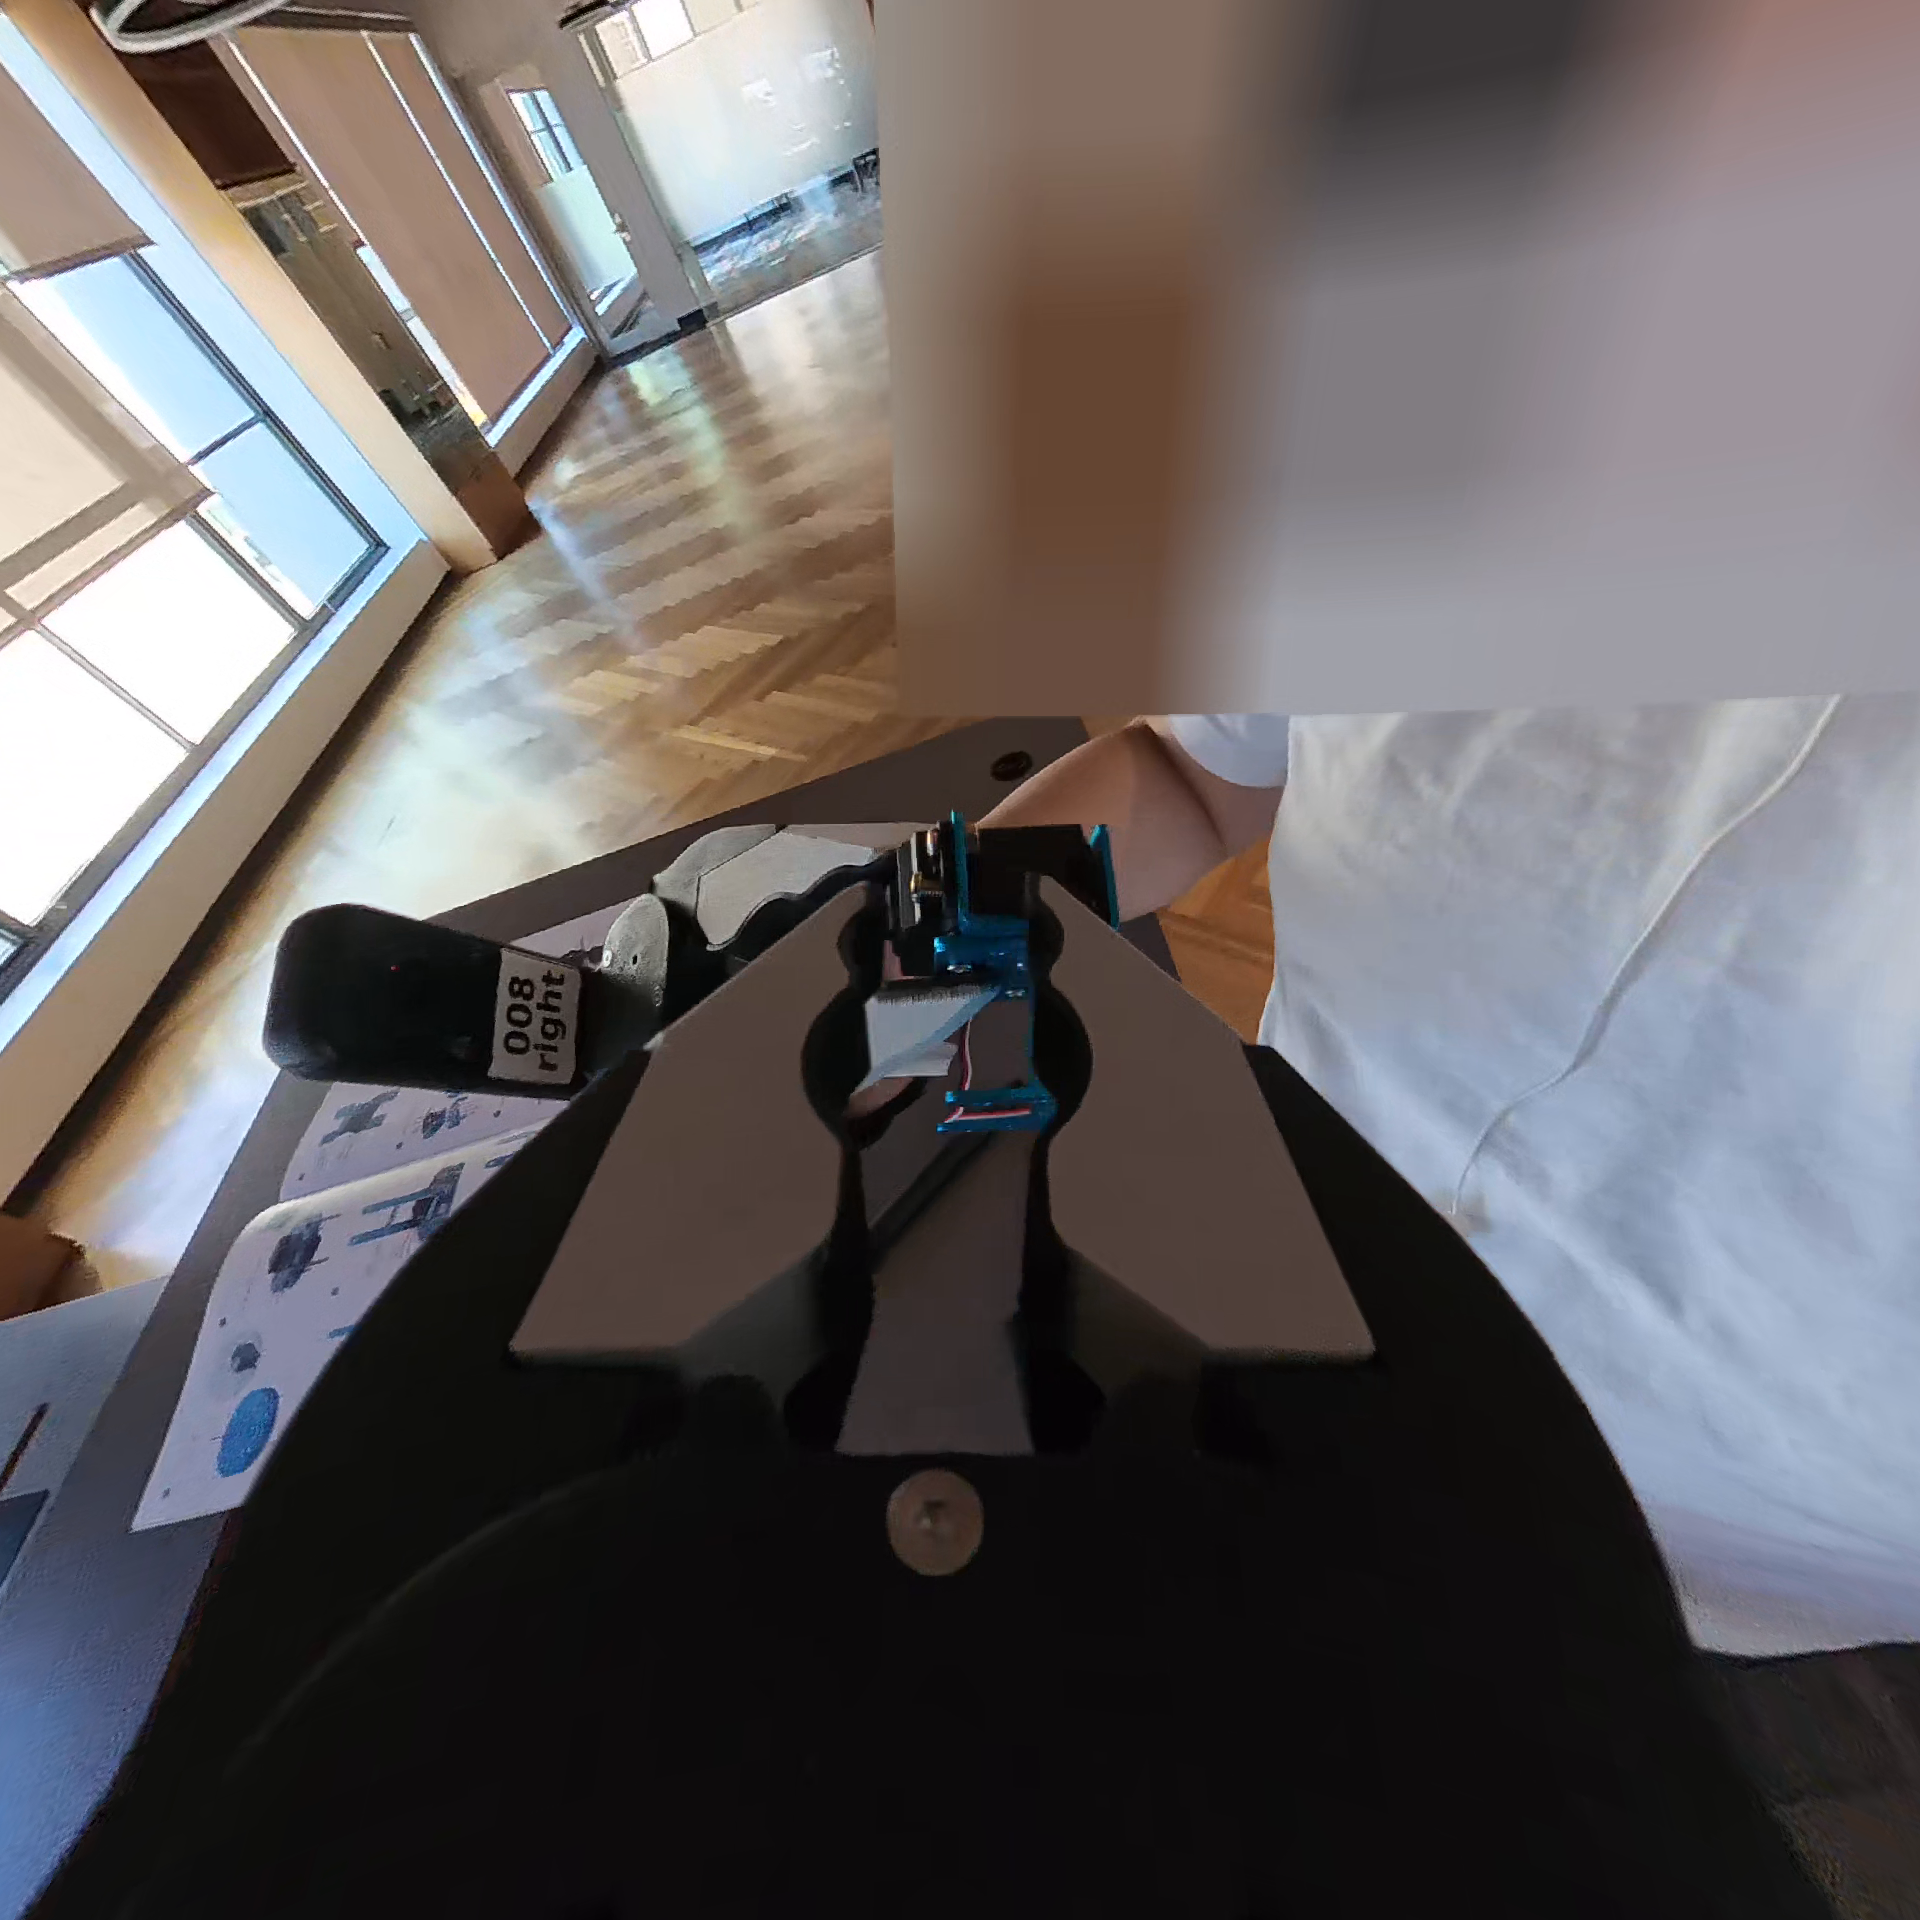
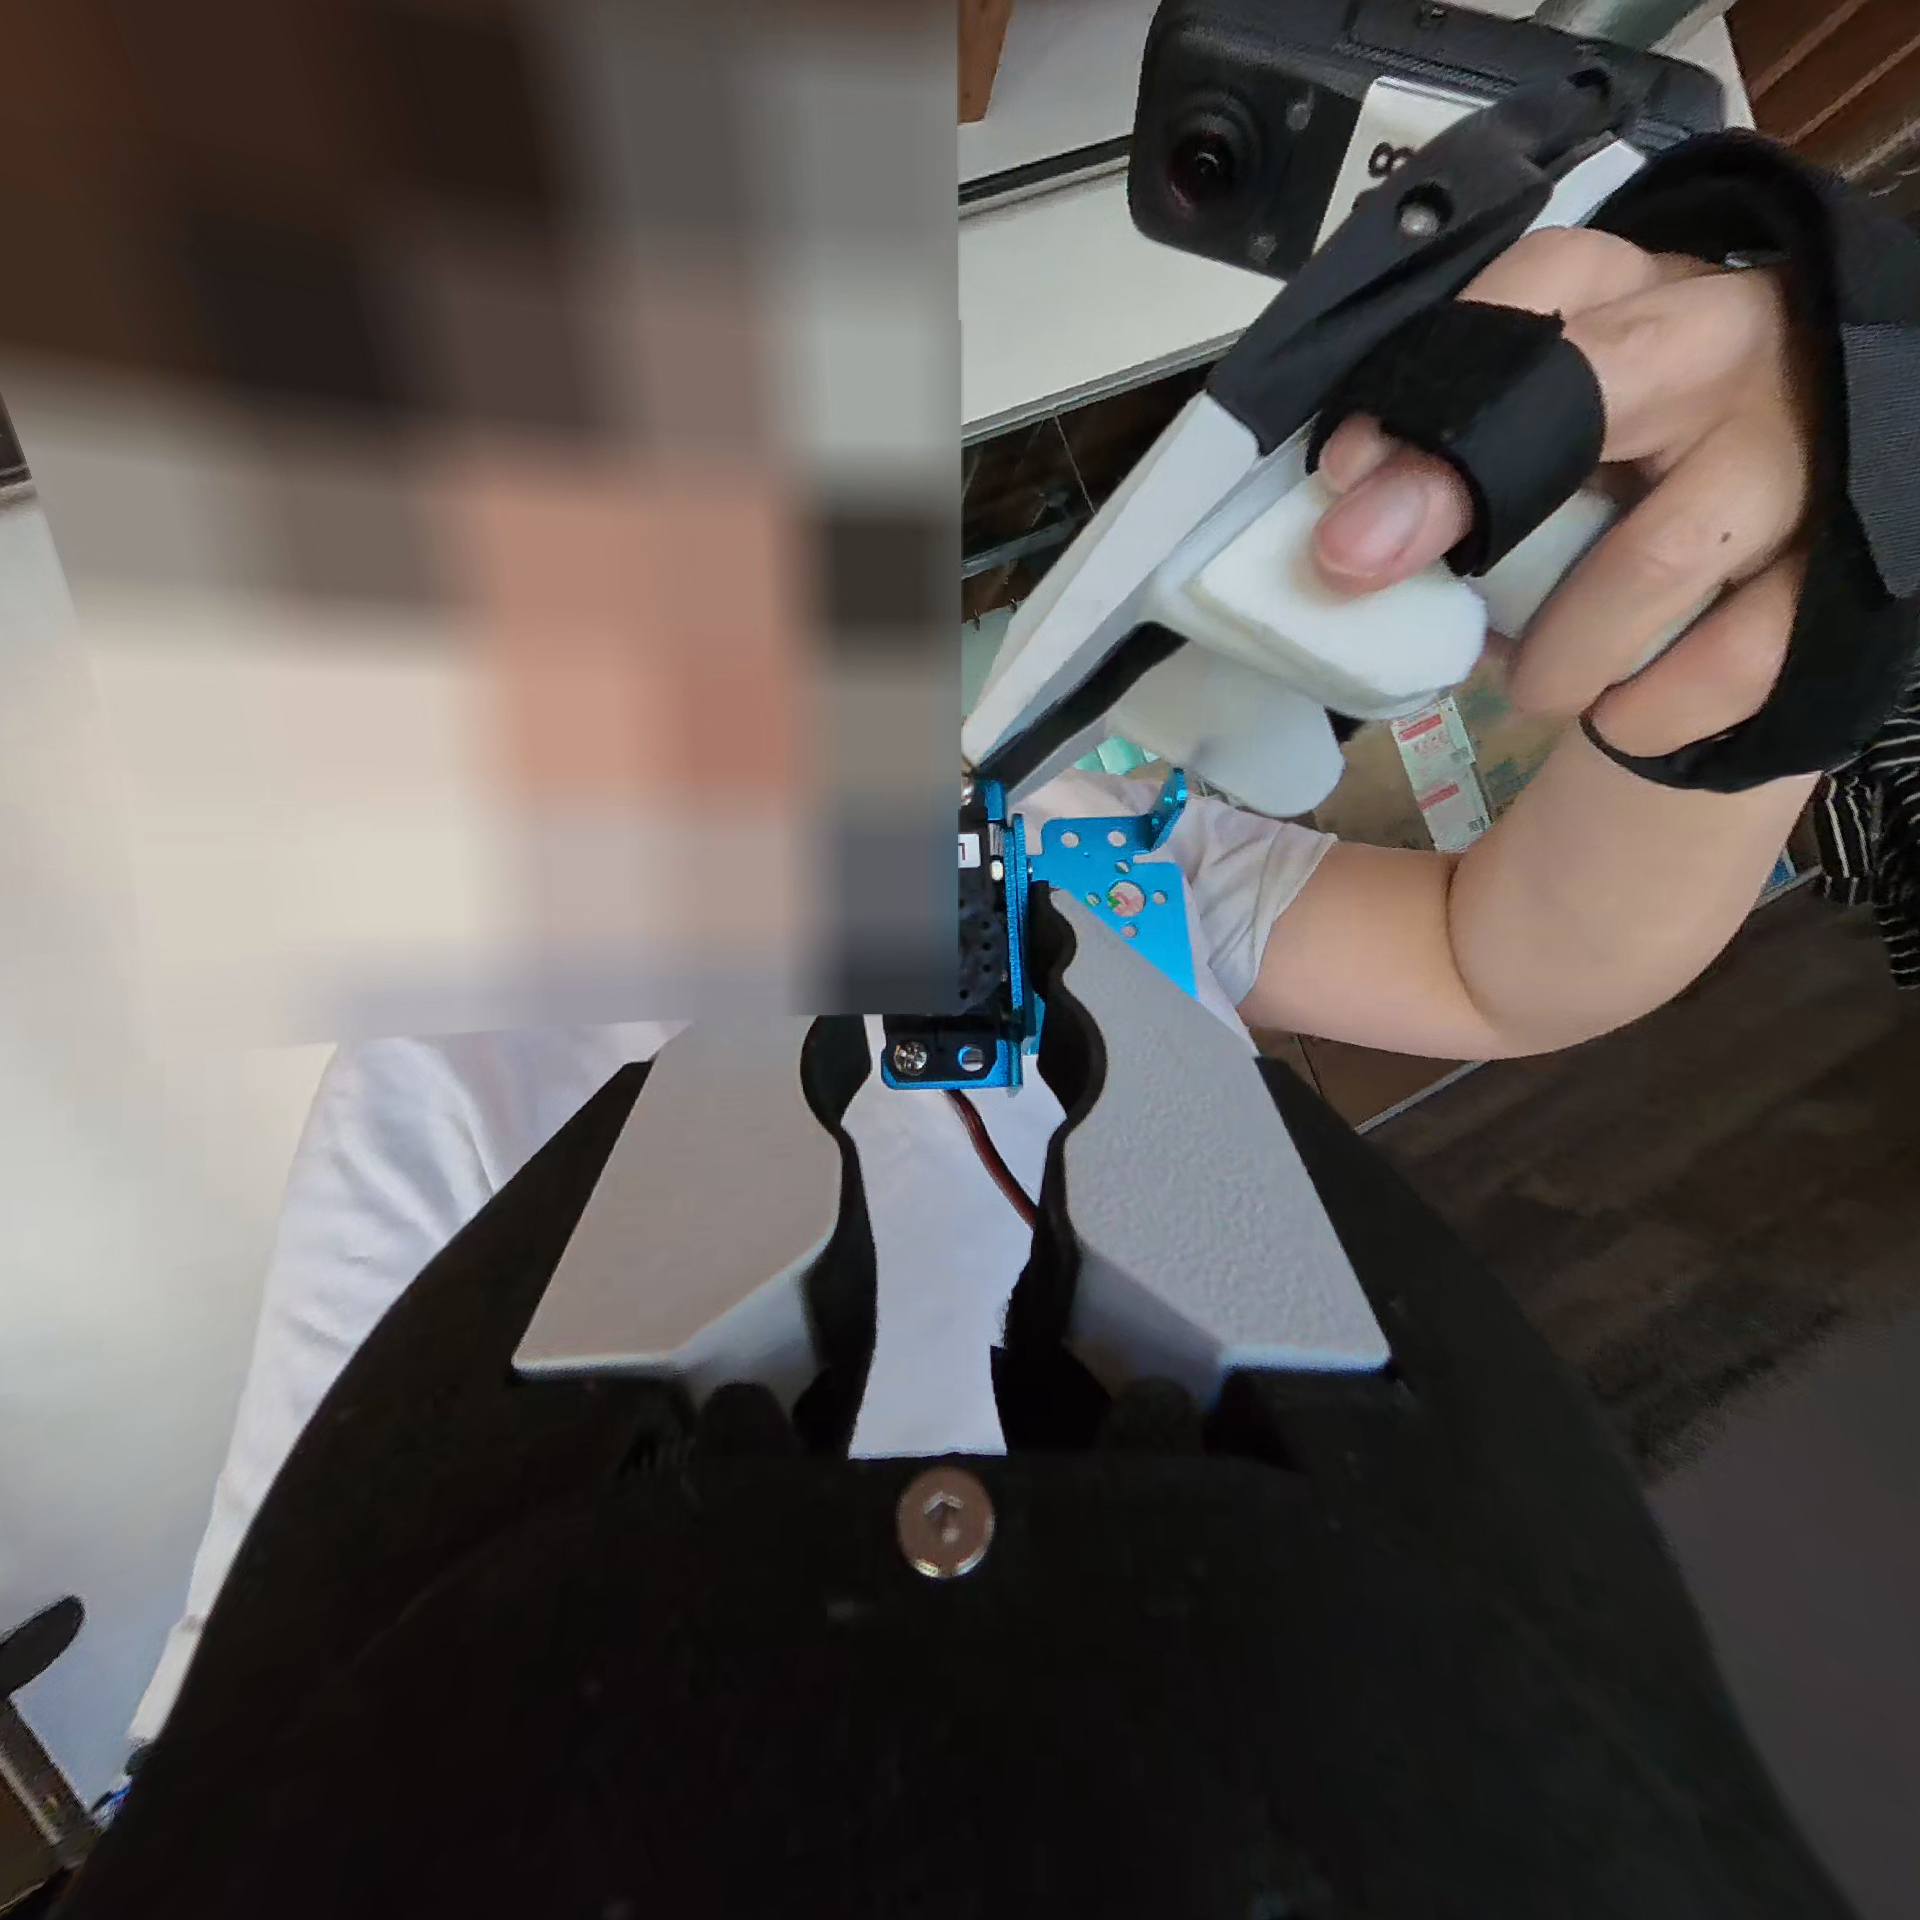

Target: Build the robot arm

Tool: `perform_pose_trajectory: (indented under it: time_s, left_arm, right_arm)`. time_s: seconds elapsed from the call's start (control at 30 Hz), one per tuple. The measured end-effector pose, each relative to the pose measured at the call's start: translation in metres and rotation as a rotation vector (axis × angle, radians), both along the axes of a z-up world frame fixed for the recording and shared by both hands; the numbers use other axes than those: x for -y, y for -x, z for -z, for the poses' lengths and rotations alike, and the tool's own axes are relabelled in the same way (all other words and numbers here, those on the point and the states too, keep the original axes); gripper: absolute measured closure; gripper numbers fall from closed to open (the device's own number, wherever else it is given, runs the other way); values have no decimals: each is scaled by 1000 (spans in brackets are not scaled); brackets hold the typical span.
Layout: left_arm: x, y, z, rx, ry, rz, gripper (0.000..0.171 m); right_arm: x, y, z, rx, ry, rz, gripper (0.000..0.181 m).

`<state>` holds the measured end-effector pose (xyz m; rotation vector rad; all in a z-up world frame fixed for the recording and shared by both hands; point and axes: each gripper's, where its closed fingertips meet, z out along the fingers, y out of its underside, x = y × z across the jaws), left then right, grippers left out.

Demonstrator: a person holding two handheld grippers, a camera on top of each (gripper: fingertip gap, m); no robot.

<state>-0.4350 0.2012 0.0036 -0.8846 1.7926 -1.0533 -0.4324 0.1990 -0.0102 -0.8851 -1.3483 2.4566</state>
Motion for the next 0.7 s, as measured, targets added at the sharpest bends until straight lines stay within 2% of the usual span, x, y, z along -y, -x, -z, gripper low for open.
perform_pose_trajectory:
  time_s: [0.17, 0.37, 0.47, 0.7]
  left_arm:
    - [-2, -2, -2, -32, -39, 29, 145]
    - [-8, -5, 2, -110, -74, 43, 160]
    - [-18, -6, 2, -149, -34, -3, 161]
    - [-45, -15, -9, -100, 49, -173, 162]
  right_arm:
    - [-2, 0, -2, -17, -2, -39, 154]
    - [-10, 2, -1, -18, -12, -66, 154]
    - [-19, 1, -2, -23, -12, -42, 155]
    - [-44, -7, -12, -76, -60, 104, 155]
